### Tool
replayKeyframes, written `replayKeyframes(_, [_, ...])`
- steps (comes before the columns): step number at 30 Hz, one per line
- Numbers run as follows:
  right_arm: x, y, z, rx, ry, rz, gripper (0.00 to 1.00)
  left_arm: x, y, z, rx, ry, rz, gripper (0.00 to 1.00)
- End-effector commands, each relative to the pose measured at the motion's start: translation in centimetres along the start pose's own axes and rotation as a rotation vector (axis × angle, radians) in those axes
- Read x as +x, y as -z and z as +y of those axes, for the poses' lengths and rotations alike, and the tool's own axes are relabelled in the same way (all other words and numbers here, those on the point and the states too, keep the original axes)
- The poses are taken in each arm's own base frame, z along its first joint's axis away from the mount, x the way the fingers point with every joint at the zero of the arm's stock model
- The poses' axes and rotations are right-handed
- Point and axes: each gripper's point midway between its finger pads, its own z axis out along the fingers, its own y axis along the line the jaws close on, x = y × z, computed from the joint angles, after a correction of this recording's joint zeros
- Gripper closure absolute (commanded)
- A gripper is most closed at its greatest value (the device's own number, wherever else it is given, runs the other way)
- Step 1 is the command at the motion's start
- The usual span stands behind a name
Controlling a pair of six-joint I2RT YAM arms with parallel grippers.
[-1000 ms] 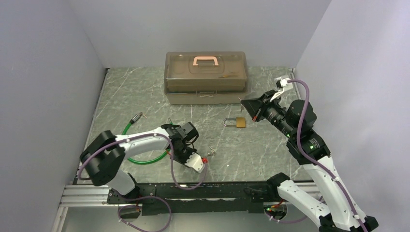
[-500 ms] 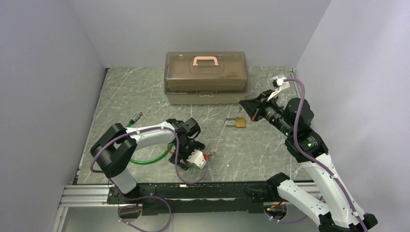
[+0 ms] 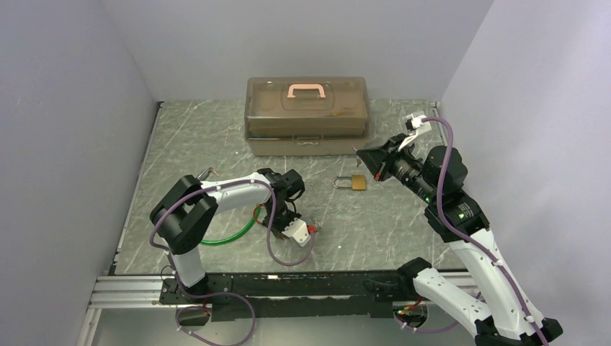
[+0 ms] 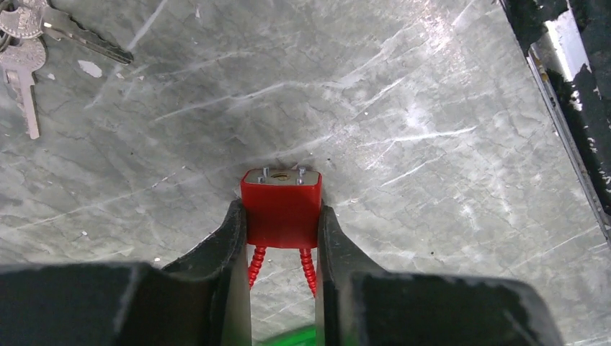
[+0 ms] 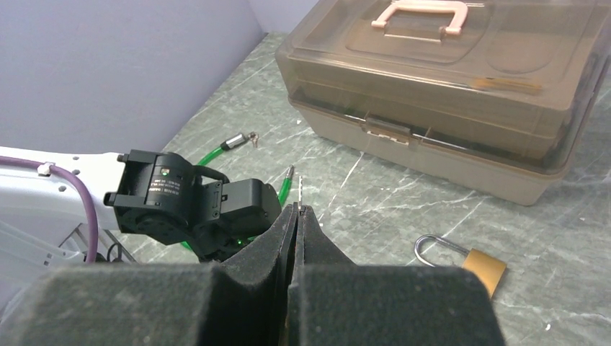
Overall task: Unlock with the key
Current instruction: Pick up the lock from the center of the board.
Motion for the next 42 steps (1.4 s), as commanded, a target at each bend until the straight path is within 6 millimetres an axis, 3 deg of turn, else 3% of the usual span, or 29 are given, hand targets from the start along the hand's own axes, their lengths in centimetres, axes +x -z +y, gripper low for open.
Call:
replayKeyframes(1, [-2.6,0.7,0.8,-0.015,0.037,-0.062,1.0,0.0,-1.0,-2.7,0.098,0.038,-0.015,0.88])
replayKeyframes(4, [-2.7,0.8,0.8,-0.012,0.045,-0.065,1.0,-0.8,0.7,-1.4,0.034,0.056,-0.016,0.99])
replayKeyframes(6, [-2.8,0.7,0.8,-0.014,0.052,-0.068,1.0,-1.8,3.3,0.2,-0.054,0.043,-0.027,1.0])
replayKeyframes(10, [-3.5,0.2,1.2,-0.037,0.065,-0.079,1.0,-4.9,10.5,2.8,-0.249,0.021,-0.08,1.0])
replayKeyframes(13, [-4.3,0.0,1.8,-0.065,0.093,-0.094,1.0,-8.1,17.5,3.7,-0.445,-0.041,-0.143,1.0])
replayKeyframes(16, [-5.0,-0.2,2.6,-0.11,0.127,-0.117,1.0,-11.7,24.9,2.9,-0.668,-0.156,-0.224,1.0])
replayKeyframes(21, [-6.4,-0.4,4.2,-0.199,0.168,-0.165,1.0,-16.9,35.2,-1.1,-1.039,-0.472,-0.273,1.0])
replayKeyframes(24, [-6.7,-0.3,5.4,-0.265,0.164,-0.187,1.0,-18.7,37.4,-4.1,-1.119,-0.642,-0.214,1.0])
replayKeyframes(28, [-6.6,-0.2,7.2,-0.373,0.16,-0.181,1.0,-19.7,39.4,-6.3,-1.233,-0.769,-0.158,1.0])
replayKeyframes(33, [-6.4,0.3,9.0,-0.486,0.181,-0.166,1.0,-20.7,41.5,-7.5,-1.271,-0.821,-0.163,1.0])
replayKeyframes(42, [-6.4,1.2,10.7,-0.605,0.219,-0.18,1.0,-24.0,44.9,-9.1,-1.325,-0.788,-0.385,1.0])
